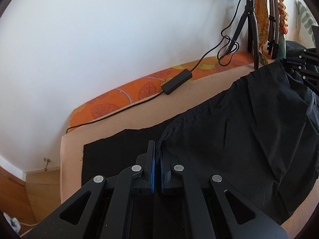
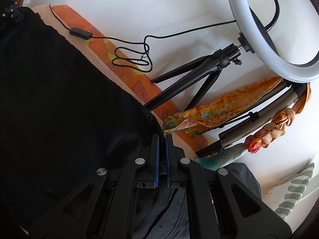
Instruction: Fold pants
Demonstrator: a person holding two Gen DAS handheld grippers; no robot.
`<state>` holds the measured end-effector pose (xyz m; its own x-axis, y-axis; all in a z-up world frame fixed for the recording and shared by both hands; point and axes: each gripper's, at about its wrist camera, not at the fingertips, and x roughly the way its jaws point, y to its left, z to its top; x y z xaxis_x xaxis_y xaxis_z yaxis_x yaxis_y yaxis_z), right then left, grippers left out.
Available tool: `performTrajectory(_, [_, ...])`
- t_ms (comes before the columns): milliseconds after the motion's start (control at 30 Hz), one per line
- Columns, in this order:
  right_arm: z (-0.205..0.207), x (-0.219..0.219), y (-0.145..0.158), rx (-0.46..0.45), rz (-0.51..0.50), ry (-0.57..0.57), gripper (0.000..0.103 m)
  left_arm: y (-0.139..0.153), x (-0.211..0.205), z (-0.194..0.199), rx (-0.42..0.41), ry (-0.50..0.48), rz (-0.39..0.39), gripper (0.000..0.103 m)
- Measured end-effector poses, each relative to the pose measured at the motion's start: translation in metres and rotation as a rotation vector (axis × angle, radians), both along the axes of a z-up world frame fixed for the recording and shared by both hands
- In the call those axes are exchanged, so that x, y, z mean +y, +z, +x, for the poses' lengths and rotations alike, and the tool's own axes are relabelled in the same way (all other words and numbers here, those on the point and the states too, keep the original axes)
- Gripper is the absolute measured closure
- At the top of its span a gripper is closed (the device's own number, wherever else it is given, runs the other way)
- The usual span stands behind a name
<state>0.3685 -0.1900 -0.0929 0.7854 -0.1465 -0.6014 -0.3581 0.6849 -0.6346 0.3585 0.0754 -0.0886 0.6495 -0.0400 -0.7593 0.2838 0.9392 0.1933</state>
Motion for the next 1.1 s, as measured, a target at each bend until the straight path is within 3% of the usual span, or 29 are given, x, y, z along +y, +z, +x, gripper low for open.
performTrajectory(133, [0.011, 0.0, -0.021, 0.029, -0.012, -0.009, 0.097, -0.009, 0.002, 0.009, 0.043, -0.001, -0.042, 0.093])
performTrajectory(233, [0.014, 0.002, -0.03, 0.052, -0.013, -0.022, 0.097, -0.003, 0.003, 0.01, 0.067, -0.006, -0.114, 0.07])
performTrajectory(267, [0.015, 0.001, -0.031, 0.067, 0.0, -0.026, 0.088, 0.0, 0.004, 0.009, 0.06, -0.001, -0.132, 0.063])
performTrajectory(367, [0.011, 0.0, -0.025, 0.075, 0.035, -0.032, 0.044, 0.02, 0.006, 0.002, 0.023, -0.005, -0.165, 0.062])
performTrajectory(400, [0.008, -0.001, -0.022, 0.061, 0.046, -0.033, 0.037, 0.027, 0.008, 0.0, 0.012, -0.003, -0.175, 0.062])
performTrajectory(533, [-0.007, -0.006, -0.003, 0.04, 0.098, -0.043, 0.036, 0.053, 0.02, -0.02, -0.043, 0.004, -0.21, 0.062])
performTrajectory(633, [-0.03, -0.009, 0.018, 0.034, 0.19, -0.066, 0.036, 0.055, 0.032, -0.045, -0.048, -0.016, -0.206, 0.062])
performTrajectory(733, [-0.06, -0.003, 0.036, 0.107, 0.348, -0.013, 0.034, 0.044, 0.049, -0.077, -0.019, -0.01, -0.201, 0.062])
performTrajectory(833, [-0.086, 0.017, 0.044, 0.172, 0.446, 0.056, 0.034, 0.029, 0.068, -0.105, 0.016, 0.001, -0.2, 0.062])
performTrajectory(967, [-0.108, 0.053, 0.046, 0.233, 0.523, 0.138, 0.034, 0.016, 0.084, -0.133, 0.046, 0.001, -0.176, 0.062])
performTrajectory(1100, [-0.123, 0.094, 0.041, 0.308, 0.581, 0.219, 0.034, 0.007, 0.093, -0.151, 0.061, -0.013, -0.202, 0.062])
